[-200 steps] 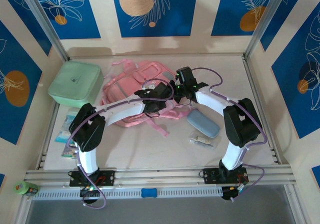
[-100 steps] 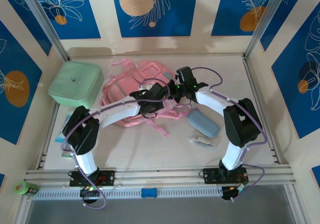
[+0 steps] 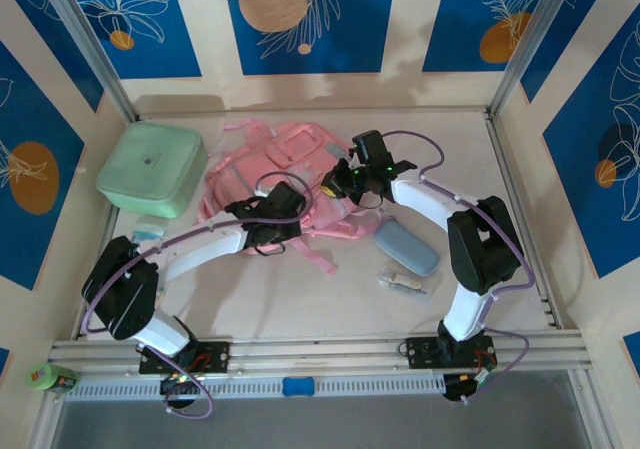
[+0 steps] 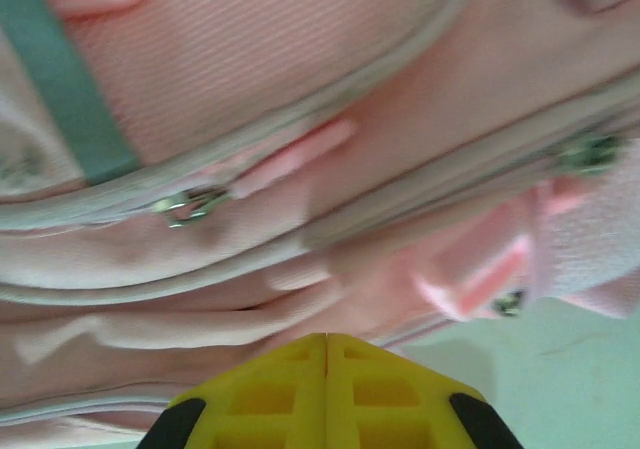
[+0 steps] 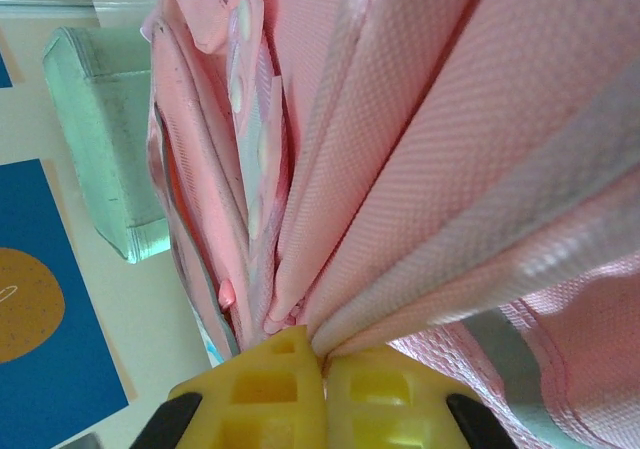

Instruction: Pack the student bag

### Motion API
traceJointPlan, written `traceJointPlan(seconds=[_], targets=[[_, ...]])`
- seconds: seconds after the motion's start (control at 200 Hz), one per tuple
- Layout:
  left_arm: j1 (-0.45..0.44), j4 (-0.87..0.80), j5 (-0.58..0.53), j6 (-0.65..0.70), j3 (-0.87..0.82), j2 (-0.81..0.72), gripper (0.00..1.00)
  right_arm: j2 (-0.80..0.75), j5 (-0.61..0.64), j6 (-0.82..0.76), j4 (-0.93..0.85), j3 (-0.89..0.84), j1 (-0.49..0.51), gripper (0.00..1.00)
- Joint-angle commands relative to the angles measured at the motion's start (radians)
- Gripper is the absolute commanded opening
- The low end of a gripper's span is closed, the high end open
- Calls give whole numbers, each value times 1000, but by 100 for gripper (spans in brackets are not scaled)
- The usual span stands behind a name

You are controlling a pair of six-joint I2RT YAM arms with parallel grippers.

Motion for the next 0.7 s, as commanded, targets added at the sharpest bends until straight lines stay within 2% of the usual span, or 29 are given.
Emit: traceJointPlan(seconds=[0.0, 0.27, 0.37, 0.48, 0.62, 0.695], targets=[[24, -41, 7, 62, -16, -23, 0, -9, -48, -30, 21, 45, 5, 0], [37, 15, 28, 152, 0, 8, 0, -9, -39, -43, 5, 62, 16, 0], [37, -2, 64, 149, 51, 18, 6, -7, -36, -44, 1, 61, 17, 0], [4, 27, 79, 76, 85, 1, 17, -11, -40, -23, 23, 45, 19, 0], [-49, 26, 17, 8, 149, 41, 35, -14, -36, -7, 37, 49, 27, 0], [-61, -32, -13, -16, 211, 97, 39, -7, -37, -3, 22, 62, 29, 0]])
